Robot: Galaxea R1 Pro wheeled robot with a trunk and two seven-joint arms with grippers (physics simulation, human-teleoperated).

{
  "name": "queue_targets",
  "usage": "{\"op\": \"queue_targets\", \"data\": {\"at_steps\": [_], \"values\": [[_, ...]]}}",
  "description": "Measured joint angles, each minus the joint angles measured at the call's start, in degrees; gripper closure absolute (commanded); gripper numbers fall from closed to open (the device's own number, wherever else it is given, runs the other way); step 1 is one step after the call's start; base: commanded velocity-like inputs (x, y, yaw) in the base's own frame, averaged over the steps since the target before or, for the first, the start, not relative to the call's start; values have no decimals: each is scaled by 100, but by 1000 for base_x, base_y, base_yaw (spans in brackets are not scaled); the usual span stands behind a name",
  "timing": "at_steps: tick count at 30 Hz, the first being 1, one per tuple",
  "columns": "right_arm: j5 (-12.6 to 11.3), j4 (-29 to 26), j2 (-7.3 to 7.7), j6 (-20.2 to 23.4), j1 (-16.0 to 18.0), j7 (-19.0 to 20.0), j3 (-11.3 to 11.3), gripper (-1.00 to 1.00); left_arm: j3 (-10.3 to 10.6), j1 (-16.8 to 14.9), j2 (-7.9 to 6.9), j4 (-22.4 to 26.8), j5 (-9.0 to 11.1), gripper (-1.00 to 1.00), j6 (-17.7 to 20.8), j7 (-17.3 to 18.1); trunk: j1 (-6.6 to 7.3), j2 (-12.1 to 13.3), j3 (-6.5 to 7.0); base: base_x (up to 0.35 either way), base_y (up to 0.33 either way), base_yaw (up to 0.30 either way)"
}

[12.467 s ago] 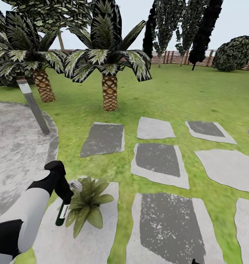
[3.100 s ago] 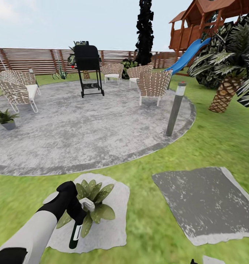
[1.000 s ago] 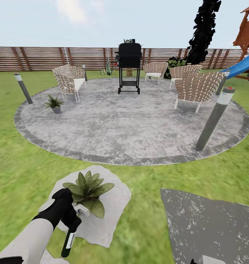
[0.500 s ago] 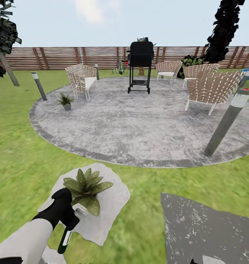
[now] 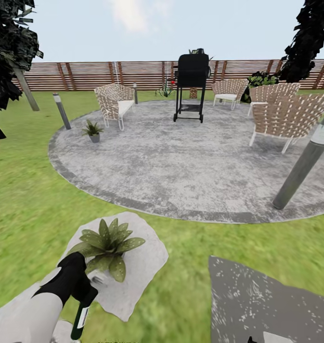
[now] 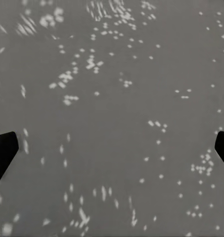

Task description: Pick up the pesticide atomizer in the garden and spray insectifuge to fully cover both potted plants in the garden.

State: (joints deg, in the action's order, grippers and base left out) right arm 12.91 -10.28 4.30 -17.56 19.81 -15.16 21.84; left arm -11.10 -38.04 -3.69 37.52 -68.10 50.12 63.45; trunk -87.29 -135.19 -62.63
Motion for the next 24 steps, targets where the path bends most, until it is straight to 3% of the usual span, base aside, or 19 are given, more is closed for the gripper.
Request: {"op": "queue_targets", "data": {"at_steps": [4,6,9,15,24], "values": [[1,0,2,0,0,0,0,-100,-108,10,50,12,75,100,-2,-348,0,0,0,1,-1,274],[1,0,2,0,0,0,0,-100,-113,9,56,2,241,100,-4,-403,0,0,0,0,0,217],[-5,0,3,0,0,1,0,-100,-103,10,61,-12,332,100,-8,-425,0,0,0,0,0,51],[2,0,43,0,0,1,0,-100,-104,11,66,-32,345,100,-10,-431,0,0,0,14,-9,4],[-6,0,27,1,0,0,0,-100,-109,28,38,-41,343,100,-12,-431,0,0,0,172,-27,25]]}}
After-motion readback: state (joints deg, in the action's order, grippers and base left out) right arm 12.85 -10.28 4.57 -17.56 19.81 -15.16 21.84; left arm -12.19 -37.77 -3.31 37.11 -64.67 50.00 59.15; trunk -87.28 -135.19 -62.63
